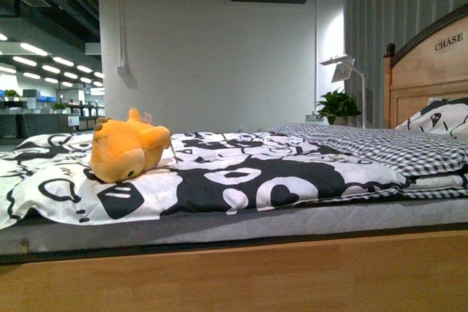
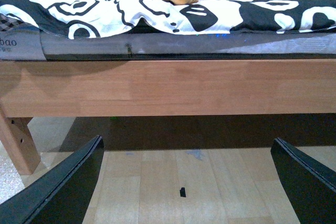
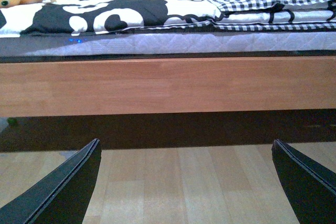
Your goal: Put away toys
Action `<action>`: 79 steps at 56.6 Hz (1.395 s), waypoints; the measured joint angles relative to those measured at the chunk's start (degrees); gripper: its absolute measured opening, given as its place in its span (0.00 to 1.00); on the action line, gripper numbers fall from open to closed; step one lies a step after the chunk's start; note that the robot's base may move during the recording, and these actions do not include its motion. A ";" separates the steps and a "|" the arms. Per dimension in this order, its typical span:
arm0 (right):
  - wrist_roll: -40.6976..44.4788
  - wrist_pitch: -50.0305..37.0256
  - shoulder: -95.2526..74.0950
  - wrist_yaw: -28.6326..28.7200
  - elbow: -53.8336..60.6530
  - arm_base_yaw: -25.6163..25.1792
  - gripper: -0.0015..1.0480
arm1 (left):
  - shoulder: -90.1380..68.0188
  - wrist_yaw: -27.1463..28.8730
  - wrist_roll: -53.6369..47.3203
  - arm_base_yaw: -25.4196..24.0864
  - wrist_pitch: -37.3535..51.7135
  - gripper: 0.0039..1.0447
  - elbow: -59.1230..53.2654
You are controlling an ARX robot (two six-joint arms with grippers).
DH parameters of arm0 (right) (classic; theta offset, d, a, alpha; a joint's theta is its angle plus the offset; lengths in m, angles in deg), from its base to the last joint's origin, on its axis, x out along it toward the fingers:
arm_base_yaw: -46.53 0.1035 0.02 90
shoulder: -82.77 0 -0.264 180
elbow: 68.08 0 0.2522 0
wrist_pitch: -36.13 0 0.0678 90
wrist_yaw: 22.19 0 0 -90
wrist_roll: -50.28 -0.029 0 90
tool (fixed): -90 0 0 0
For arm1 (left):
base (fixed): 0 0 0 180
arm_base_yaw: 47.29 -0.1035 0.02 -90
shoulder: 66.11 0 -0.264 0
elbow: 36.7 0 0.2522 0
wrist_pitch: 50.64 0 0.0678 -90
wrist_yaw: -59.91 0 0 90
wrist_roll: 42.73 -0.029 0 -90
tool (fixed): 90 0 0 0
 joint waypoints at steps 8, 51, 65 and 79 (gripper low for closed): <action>0.00 0.00 0.02 0.00 0.00 0.00 0.94 | 0.00 0.00 0.00 0.00 0.00 0.94 0.00; 0.00 0.00 0.00 0.00 0.00 0.00 0.94 | 0.00 -0.02 0.00 0.00 0.00 0.94 0.00; 0.00 0.00 0.00 0.00 0.00 0.00 0.94 | 0.00 0.00 0.00 0.00 0.00 0.94 0.00; 0.00 0.00 0.00 -0.22 0.00 0.00 0.94 | 0.00 -0.11 -0.02 0.00 0.00 0.94 0.00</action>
